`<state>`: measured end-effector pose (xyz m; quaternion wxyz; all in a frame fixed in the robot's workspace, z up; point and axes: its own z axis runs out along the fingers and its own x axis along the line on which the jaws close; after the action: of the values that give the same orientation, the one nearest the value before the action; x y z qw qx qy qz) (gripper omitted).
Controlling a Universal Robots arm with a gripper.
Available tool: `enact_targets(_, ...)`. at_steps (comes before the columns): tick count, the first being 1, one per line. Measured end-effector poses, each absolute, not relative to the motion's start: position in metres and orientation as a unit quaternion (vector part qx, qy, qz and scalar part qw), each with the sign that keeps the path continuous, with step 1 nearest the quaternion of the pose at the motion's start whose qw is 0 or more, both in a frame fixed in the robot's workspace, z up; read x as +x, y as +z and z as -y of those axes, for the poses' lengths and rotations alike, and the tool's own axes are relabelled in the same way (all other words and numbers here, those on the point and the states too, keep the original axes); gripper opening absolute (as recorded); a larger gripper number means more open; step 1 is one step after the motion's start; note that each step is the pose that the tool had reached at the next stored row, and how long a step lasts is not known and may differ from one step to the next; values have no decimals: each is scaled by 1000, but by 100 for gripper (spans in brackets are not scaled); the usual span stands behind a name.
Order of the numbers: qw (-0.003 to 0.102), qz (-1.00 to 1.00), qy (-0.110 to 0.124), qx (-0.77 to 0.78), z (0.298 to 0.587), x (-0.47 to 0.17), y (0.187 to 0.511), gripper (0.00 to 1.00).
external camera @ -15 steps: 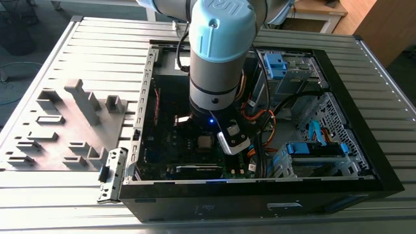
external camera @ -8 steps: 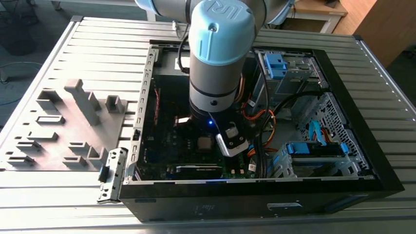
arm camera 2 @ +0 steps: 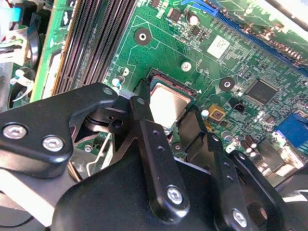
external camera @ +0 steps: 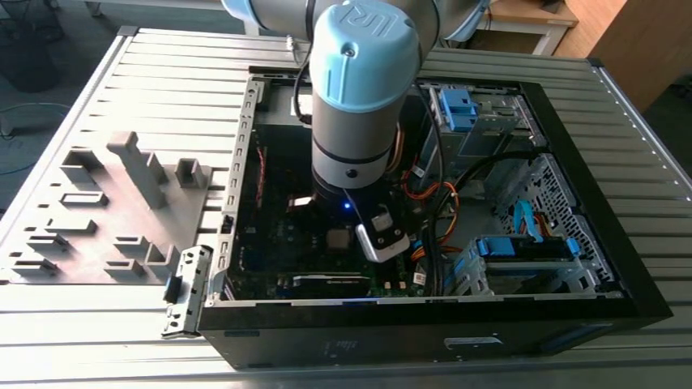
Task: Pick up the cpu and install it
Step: 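Place the cpu into insertion slot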
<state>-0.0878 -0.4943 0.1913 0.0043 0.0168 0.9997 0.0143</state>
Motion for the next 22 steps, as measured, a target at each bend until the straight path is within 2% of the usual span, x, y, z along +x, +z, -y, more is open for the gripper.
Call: enact_targets(22,4,-1000,15,17,494,-88,187,47)
